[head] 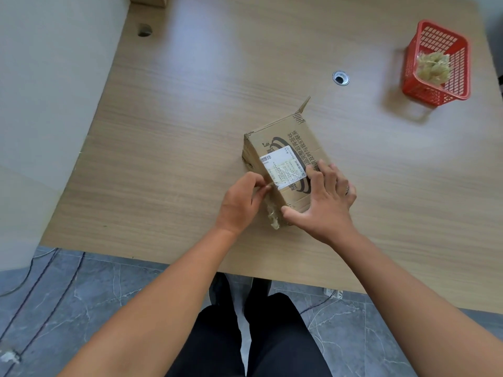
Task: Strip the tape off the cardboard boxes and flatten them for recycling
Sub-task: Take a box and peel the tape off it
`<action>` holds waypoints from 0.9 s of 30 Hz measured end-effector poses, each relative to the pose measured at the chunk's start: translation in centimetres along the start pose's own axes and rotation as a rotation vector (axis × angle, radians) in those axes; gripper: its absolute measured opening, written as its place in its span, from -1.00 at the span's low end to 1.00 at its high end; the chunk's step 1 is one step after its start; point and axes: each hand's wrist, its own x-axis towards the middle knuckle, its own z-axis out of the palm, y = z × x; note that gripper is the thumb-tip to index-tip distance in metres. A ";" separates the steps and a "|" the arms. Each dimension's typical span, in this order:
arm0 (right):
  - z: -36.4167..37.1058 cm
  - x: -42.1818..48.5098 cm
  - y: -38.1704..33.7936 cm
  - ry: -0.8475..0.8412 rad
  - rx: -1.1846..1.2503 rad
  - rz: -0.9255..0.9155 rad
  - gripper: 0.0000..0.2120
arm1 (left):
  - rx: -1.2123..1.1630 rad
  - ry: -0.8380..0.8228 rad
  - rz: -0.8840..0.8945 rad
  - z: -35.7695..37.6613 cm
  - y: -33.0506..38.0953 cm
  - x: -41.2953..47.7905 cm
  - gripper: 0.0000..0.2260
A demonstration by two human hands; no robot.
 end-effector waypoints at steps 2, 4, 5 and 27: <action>0.2 0.1 0.1 0.013 -0.005 0.002 -0.02 | 0.043 0.010 0.128 -0.3 -0.4 0.4 -0.88; 0.4 0.1 0.1 0.007 -0.020 -0.002 -0.02 | 0.092 0.046 0.249 -0.6 -0.8 0.5 -0.88; 0.3 0.1 0.1 0.004 -0.030 -0.002 -0.02 | 0.114 0.073 0.294 -0.6 -0.7 0.4 -0.90; 0.1 0.1 1.0 -0.055 -0.068 -0.105 -0.01 | 0.268 0.073 0.200 -2.0 3.0 -1.1 -0.79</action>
